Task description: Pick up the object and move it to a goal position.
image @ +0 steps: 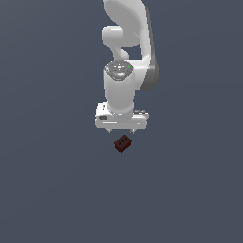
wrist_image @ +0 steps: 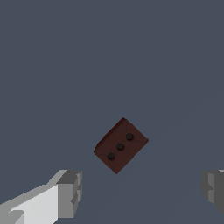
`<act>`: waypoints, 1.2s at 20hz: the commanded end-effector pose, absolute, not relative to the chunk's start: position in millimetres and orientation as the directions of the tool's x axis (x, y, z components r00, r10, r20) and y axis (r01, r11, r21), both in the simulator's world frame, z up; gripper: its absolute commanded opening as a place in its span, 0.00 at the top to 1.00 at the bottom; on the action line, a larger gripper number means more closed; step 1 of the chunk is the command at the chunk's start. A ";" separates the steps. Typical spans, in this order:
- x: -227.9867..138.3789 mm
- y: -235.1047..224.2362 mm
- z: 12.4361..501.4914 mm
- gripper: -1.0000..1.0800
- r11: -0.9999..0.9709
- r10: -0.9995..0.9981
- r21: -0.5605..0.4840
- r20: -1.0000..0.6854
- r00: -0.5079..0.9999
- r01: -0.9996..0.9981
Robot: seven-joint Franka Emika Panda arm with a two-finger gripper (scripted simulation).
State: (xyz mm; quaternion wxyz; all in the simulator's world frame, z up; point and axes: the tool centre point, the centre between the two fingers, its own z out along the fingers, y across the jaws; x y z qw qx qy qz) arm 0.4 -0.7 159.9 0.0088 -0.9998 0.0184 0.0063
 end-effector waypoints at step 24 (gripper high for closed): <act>8.2 -23.6 160.1 0.04 -0.987 -0.160 0.004 0.015 0.987 -0.160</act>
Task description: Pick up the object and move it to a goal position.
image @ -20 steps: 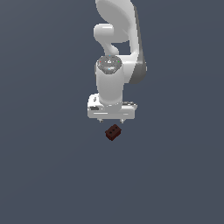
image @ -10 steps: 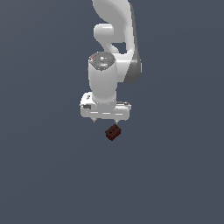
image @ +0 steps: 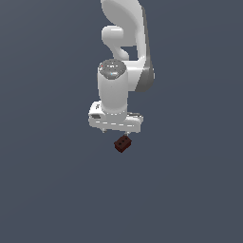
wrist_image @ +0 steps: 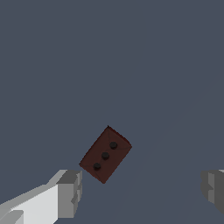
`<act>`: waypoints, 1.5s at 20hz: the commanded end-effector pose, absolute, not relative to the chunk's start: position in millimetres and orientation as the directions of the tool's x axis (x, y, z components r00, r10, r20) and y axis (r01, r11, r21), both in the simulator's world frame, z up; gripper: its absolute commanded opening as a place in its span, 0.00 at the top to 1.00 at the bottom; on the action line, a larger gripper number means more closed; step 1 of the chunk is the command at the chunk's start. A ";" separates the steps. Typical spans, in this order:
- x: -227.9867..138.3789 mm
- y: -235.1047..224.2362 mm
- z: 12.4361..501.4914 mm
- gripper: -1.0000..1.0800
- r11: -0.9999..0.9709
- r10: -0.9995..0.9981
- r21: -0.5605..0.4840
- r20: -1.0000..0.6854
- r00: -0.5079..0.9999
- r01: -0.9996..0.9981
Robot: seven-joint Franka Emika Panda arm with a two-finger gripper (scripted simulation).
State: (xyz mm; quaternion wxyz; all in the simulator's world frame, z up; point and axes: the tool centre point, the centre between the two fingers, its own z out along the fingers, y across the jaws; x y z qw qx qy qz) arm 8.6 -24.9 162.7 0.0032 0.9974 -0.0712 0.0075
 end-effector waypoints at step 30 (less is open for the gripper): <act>-8.4 6.9 80.1 0.04 -0.712 -0.702 -0.001 0.000 0.712 -0.702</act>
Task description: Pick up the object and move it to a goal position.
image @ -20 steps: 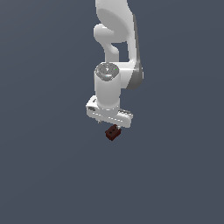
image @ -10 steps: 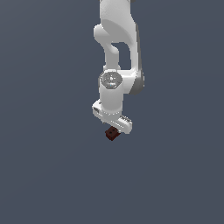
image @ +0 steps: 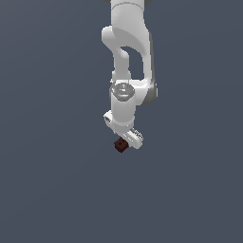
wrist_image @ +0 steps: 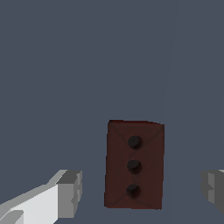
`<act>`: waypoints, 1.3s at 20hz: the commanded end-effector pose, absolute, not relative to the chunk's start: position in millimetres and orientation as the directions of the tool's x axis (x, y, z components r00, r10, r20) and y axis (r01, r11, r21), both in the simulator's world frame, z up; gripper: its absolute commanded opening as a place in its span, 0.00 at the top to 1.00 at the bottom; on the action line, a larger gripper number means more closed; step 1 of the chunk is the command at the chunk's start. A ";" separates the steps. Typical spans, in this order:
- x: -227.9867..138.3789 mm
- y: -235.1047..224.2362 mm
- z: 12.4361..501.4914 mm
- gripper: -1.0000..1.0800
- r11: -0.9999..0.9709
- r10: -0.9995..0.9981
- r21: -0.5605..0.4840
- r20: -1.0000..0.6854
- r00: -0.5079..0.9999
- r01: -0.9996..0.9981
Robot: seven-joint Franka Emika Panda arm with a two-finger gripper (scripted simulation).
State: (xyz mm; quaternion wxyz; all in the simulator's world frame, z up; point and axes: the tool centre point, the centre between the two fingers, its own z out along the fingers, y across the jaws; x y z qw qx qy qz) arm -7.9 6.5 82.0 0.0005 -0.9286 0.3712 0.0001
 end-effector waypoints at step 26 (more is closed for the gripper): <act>-9.5 7.9 27.0 1.00 -0.695 -0.719 0.000 0.000 0.695 -0.719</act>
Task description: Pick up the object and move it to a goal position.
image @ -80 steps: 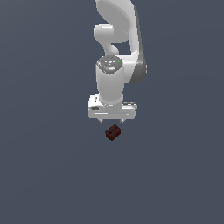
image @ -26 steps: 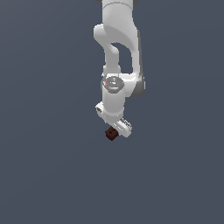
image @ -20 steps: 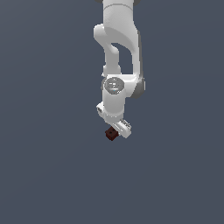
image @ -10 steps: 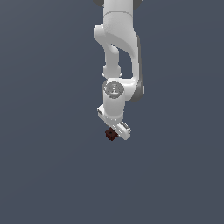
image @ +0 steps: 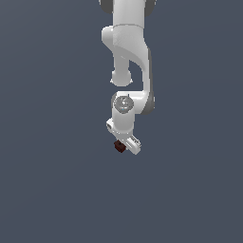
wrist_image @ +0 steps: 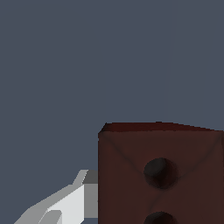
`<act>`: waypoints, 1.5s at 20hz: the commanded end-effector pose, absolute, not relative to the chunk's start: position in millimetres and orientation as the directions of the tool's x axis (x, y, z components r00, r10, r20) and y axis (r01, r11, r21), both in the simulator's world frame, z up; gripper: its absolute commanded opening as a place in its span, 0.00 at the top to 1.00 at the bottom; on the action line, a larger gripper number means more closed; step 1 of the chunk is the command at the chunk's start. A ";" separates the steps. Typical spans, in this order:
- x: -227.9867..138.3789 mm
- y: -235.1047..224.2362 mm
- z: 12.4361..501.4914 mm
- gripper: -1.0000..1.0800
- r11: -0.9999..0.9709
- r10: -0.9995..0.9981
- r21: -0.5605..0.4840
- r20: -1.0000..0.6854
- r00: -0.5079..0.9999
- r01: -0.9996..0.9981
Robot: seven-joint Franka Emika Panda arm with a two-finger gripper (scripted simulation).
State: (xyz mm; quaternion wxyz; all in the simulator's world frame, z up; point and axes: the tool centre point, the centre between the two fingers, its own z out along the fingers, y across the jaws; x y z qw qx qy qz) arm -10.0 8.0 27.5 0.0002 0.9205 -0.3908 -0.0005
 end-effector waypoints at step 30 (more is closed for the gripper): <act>-16.2 41.8 140.4 1.00 -0.694 -0.720 -0.001 0.000 0.694 -0.720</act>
